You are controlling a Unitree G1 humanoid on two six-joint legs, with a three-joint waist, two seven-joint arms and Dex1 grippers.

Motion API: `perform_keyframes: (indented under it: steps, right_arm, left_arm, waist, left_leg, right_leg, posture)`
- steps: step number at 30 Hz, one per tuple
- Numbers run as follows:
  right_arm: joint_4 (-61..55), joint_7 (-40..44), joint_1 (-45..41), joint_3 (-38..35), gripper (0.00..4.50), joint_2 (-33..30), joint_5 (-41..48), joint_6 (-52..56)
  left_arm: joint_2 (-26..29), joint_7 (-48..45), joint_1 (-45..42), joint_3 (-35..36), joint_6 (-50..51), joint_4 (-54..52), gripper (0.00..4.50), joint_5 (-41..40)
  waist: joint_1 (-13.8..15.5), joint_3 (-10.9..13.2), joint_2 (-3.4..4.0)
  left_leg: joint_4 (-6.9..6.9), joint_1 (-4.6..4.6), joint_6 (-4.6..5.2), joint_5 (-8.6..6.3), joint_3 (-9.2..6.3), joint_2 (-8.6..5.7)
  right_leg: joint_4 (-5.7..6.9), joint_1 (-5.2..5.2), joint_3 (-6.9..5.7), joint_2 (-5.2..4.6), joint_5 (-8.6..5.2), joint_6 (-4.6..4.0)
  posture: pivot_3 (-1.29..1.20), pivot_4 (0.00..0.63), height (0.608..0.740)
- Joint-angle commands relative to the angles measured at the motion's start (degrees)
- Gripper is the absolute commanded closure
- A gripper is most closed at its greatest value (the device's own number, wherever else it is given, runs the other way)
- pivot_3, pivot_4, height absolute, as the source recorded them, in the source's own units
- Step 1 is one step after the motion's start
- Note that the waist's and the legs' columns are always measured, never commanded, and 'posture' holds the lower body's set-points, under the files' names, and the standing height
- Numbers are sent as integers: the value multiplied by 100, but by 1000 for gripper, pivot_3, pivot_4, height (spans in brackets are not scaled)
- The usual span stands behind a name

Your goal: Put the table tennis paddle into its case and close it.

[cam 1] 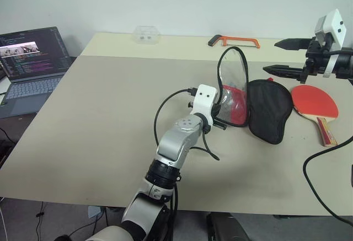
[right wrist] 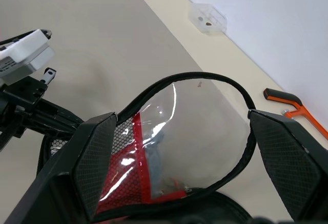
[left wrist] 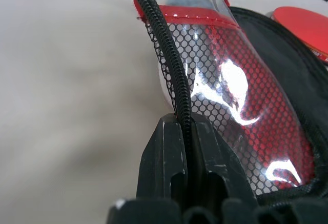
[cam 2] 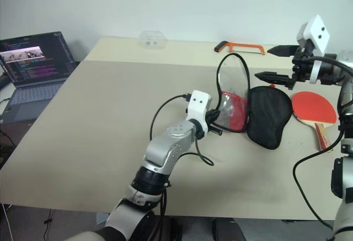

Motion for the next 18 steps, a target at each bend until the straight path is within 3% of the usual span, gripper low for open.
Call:
perform_keyframes:
  steps: [1,18]
  right_arm:
    - [-167,74,-102,-121,0,-98,28,-51]
    - [-295,130,-120,-128,0,-114,28,82]
  left_arm:
    - [-49,-15,-54,55,-17,-374,4477,6]
    - [36,1433,-7,564,-1382,-112,4477,1086]
  waist:
    - [0,0,0]
    - [-3,0,0]
  left_leg:
    - [0,0,0,0,0,0]
    - [-1,0,0,0,0,1]
  right_leg:
    - [0,0,0,0,0,0]
    - [0,0,2,-1,0,0]
  posture:
    - [0,150,740]
    - [0,150,740]
